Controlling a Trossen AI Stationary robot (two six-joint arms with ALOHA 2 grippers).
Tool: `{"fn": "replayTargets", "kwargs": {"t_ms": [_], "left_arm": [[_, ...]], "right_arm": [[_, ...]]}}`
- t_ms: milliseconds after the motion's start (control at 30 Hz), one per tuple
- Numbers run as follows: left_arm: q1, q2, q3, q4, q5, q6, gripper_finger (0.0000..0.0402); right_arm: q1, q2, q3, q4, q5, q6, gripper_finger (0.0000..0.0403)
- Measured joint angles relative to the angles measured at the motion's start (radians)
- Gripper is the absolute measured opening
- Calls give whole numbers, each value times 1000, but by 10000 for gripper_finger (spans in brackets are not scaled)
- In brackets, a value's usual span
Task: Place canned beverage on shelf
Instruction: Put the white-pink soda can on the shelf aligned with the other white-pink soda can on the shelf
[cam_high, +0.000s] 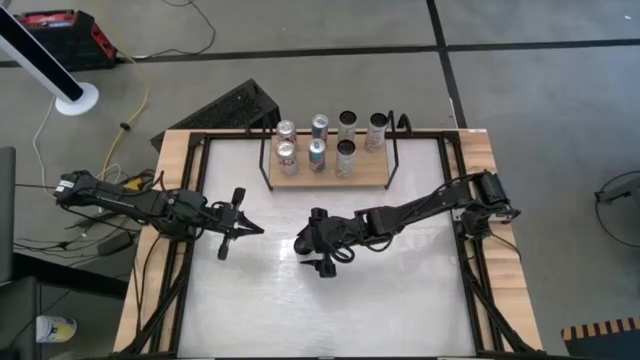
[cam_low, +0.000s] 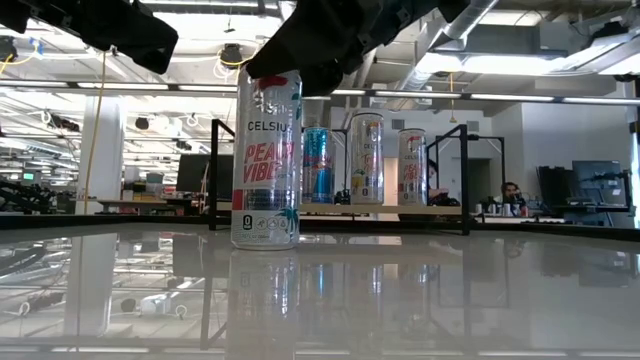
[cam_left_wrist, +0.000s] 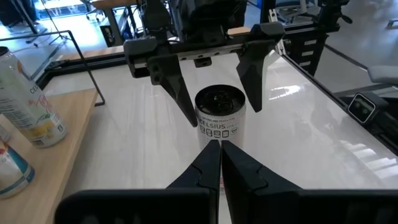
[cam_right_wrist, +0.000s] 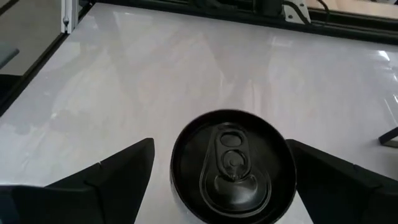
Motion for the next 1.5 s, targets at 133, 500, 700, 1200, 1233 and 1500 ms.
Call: {"fn": "replayTargets", "kwargs": {"t_ms": [133, 500, 700, 1200, 1233, 1500], "left_arm": [[0, 0, 0, 0, 0, 0, 0], [0, 0, 0, -2, 0, 0, 0], [0, 0, 0, -23, 0, -7, 0], [0, 0, 0, -47, 1, -23, 0], [0, 0, 0, -49, 1, -23, 0], [0, 0, 0, -45, 0, -11, 0]], "right_arm": [[-5, 0, 0, 0, 0, -14, 361], [-11, -26, 0, -55, 4, -44, 292], [-10, -171, -1, -243, 57, -86, 290], [-273, -609, -245, -412, 120, -104, 288], [-307, -637, -271, -390, 103, -108, 288], [-558, -708, -383, -269, -84, -169, 287]]}}
